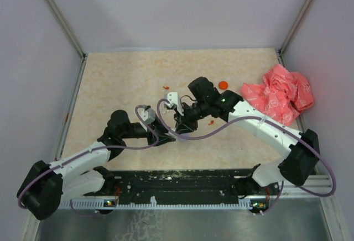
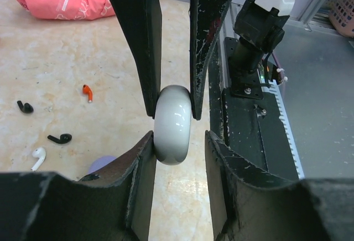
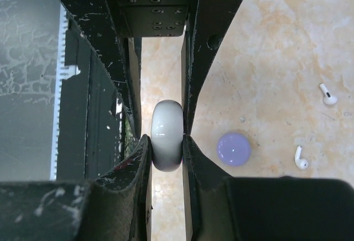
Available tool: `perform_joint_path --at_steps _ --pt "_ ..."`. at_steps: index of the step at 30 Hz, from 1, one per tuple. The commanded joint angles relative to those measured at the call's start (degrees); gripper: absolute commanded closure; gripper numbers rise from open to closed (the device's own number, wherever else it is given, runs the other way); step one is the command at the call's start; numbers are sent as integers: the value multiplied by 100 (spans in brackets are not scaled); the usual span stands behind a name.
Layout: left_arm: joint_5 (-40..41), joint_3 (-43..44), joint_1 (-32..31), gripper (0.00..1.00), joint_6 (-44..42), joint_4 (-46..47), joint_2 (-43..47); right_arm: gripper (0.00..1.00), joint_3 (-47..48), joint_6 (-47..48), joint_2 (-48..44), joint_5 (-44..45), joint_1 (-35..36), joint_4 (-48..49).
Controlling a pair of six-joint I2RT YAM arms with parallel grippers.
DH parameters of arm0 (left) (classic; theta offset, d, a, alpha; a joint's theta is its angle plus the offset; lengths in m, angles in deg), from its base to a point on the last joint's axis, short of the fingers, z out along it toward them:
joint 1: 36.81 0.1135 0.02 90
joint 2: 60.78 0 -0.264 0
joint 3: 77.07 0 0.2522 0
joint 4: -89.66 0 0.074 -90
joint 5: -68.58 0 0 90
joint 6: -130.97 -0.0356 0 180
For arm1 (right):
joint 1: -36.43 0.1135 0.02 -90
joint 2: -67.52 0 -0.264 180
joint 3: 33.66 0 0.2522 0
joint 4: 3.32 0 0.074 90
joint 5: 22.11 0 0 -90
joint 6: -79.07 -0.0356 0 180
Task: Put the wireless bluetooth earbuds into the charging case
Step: Pick up the charging case at the center of the board.
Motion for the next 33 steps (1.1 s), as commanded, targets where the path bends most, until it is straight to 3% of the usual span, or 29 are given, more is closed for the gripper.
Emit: perform_joint_path --at_steps 1,6,10,13,16,21,33 --pt "-315 173 17 55 -41 44 -17 100 518 245 160 305 145 -449" --pt "-410 176 17 64 -39 57 -80 100 699 265 300 435 201 -698" --pt "-520 198 11 84 -94 78 -118 100 735 230 344 455 230 -717" --pt "-516 180 21 99 -119 86 -102 84 635 98 282 469 231 -528" --pt "-410 107 14 100 -85 173 -12 69 468 -33 122 490 234 -303" --pt "101 -222 19 100 164 654 297 56 -9 -267 -331 535 209 217" --pt "361 -525 19 99 706 1415 541 52 -678 -677 -918 -155 -106 1326"
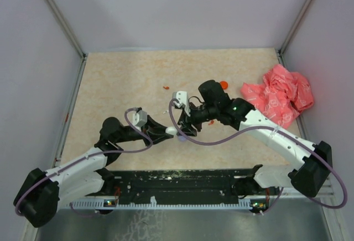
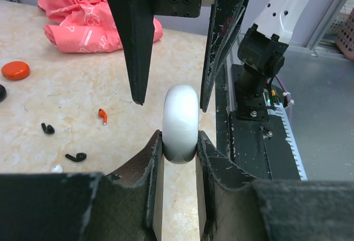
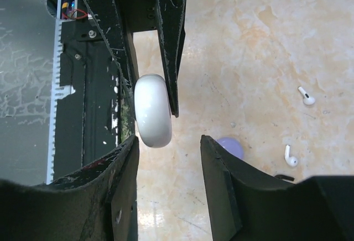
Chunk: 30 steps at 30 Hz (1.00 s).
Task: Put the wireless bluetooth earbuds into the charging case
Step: Pick up the charging case at the center of the board.
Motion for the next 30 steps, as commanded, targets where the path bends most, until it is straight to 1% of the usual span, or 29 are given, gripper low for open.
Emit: perform_joint_path --at_steps 1,5,9,10,12,14,15,17,19,22,26,30 --pt "38 -99 -5 98 274 571 21 52 -64 -209 -158 -422 -53 735" --pt "37 -120 -5 98 389 792 -33 55 -132 -296 -84 -608 -75 884" --pt "41 -161 -8 96 493 988 -24 65 -159 -342 -29 -696 -82 963" --pt "38 -161 -6 95 493 987 -18 69 -160 -343 -29 -714 -84 979" --pt "53 -174 -5 93 478 983 -19 81 -133 -342 -31 -741 -84 964" --pt "91 -187 -5 86 447 944 -17 95 -45 -296 -1 -700 -83 840" --pt "124 -197 -5 81 413 902 -13 100 23 -246 25 -664 -83 718" --pt "174 -203 -5 72 361 798 12 100 188 -118 107 -607 -81 426" --pt "191 -201 -5 66 312 725 61 100 373 19 208 -540 -85 110" --pt "188 -167 -5 61 251 602 133 100 602 176 364 -456 -84 -333" --pt "154 -143 -5 54 218 531 160 100 831 297 490 -378 -52 -637" --pt "96 -119 -5 52 225 535 95 100 928 305 516 -331 -19 -677"
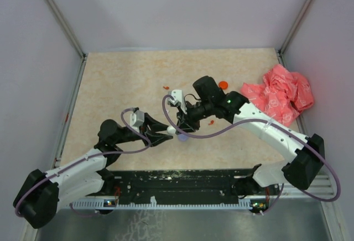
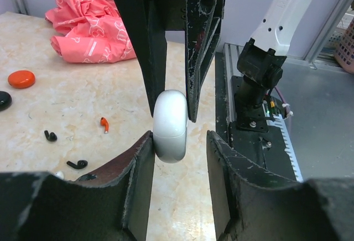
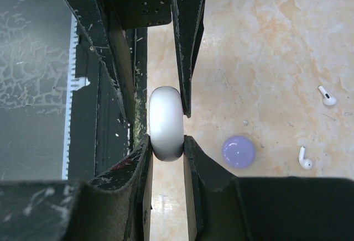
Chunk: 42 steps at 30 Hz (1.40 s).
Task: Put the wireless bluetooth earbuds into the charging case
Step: Pick up the charging case at the center of the board.
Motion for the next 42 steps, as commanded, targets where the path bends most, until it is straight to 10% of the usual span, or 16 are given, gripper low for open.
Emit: perform_joint_path --at_steps 1,23,32,42 --pt "-124 55 -12 52 -64 31 -10 100 374 167 15 45 27 -124" --pt "-228 66 -9 58 174 338 -201 100 405 108 76 26 158 -27" --pt "-166 -7 -10 88 46 277 -182 100 385 40 14 113 160 66" --pt "-83 -62 -9 100 -212 24 -23 71 3 -238 -355 177 159 742"
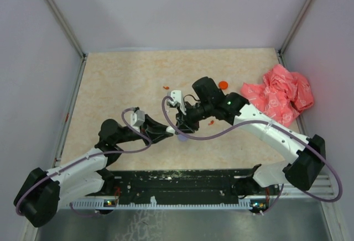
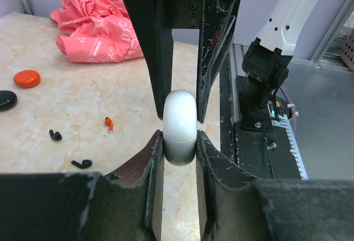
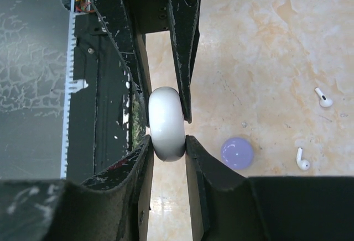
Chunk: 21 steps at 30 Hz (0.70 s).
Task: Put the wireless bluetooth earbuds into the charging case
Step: Pick up the charging case at the center of the board, then open the charging case.
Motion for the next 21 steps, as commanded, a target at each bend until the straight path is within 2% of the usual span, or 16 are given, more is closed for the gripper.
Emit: perform_joint_path --at_steps 1,21 --pt "-67 -69 -12 100 -191 -63 132 70 -48 -262 -345 47 35 832" --pt "-380 -130 -20 100 -809 -615 405 65 -426 -1279 -532 520 -351 1563"
